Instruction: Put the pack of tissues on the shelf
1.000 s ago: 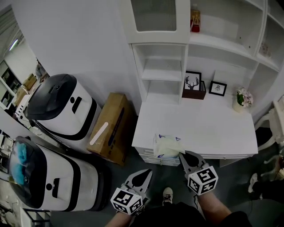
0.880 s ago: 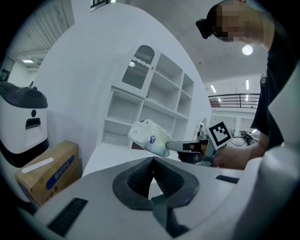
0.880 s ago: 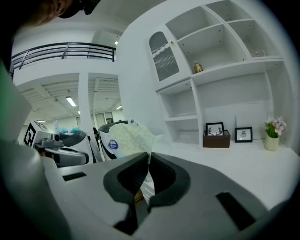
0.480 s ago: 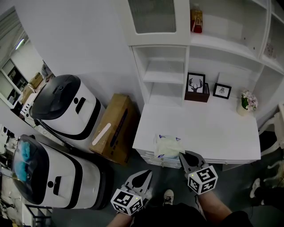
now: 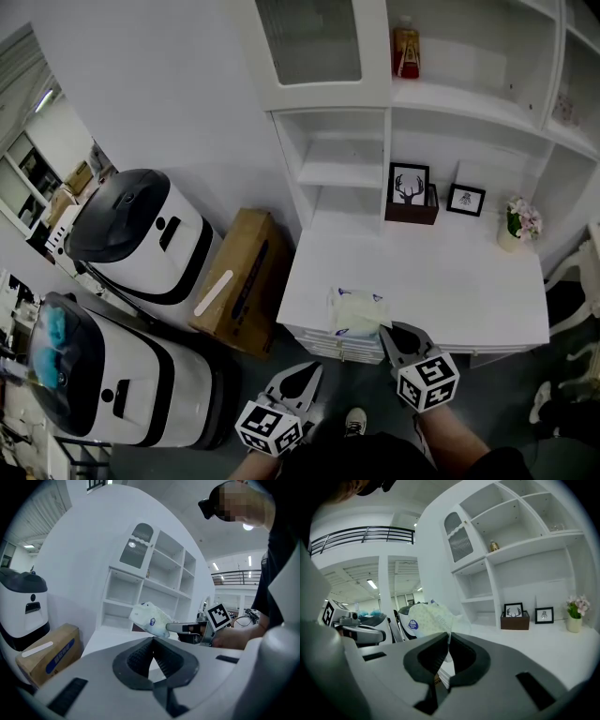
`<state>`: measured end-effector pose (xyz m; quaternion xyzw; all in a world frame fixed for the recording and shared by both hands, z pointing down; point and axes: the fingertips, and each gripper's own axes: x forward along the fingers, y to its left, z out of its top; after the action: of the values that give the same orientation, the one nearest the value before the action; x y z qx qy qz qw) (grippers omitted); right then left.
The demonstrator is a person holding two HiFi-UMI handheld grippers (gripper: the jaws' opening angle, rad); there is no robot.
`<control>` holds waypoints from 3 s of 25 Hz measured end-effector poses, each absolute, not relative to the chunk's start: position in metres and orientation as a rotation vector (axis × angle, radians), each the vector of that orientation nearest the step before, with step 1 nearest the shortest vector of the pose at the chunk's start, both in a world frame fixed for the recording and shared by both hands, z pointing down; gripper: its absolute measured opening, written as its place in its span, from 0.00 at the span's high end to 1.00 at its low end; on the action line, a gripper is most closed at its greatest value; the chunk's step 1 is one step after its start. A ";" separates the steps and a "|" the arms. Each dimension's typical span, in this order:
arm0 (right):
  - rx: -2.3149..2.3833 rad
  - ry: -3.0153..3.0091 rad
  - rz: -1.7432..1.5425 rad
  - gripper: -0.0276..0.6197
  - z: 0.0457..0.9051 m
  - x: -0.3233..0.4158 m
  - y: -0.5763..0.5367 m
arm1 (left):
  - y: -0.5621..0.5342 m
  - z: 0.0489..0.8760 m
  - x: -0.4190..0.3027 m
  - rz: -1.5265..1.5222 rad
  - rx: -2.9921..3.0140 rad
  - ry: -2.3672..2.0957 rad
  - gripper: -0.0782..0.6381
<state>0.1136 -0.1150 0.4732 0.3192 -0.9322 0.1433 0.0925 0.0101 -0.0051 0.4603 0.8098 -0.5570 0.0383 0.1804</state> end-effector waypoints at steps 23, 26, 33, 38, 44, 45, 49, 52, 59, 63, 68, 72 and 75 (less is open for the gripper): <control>0.961 -2.750 0.412 0.95 0.470 0.120 -0.132 | -0.030 0.451 0.001 0.087 2.299 -1.597 0.88; 0.990 -2.740 0.411 0.95 0.469 0.123 -0.137 | -0.041 0.451 0.004 0.088 2.322 -1.566 0.88; 1.050 -2.714 0.433 0.95 0.475 0.125 -0.156 | -0.061 0.452 0.002 0.104 2.351 -1.522 0.88; 1.064 -2.700 0.453 0.95 0.480 0.112 -0.166 | -0.069 0.455 -0.014 0.113 2.342 -1.513 0.88; 1.095 -2.677 0.464 0.95 0.482 0.098 -0.183 | -0.087 0.456 -0.031 0.113 2.347 -1.488 0.88; 1.101 -2.672 0.467 0.95 0.483 0.095 -0.186 | -0.089 0.457 -0.035 0.114 2.345 -1.484 0.88; 1.122 -2.653 0.470 0.95 0.488 0.085 -0.196 | -0.099 0.463 -0.047 0.117 2.345 -1.461 0.88; 1.134 -2.642 0.474 0.95 0.491 0.078 -0.203 | -0.106 0.467 -0.055 0.118 2.347 -1.443 0.88; 1.175 -2.614 0.481 0.95 0.494 0.061 -0.215 | -0.121 0.469 -0.076 0.114 2.359 -1.406 0.88; 1.203 -2.598 0.480 0.95 0.495 0.052 -0.221 | -0.130 0.470 -0.086 0.116 2.376 -1.379 0.88; 1.236 -2.571 0.473 0.95 0.496 0.042 -0.227 | -0.142 0.471 -0.095 0.097 2.397 -1.337 0.88; 1.262 -2.554 0.480 0.95 0.499 0.034 -0.234 | -0.149 0.473 -0.103 0.106 2.412 -1.301 0.88; 1.272 -2.541 0.488 0.95 0.504 0.024 -0.243 | -0.154 0.476 -0.116 0.119 2.407 -1.292 0.88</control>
<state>0.0241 -0.2426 0.5041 0.4375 -0.8740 0.1679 0.1287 -0.1158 -0.1536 0.4762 0.8622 -0.4626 0.0426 0.2021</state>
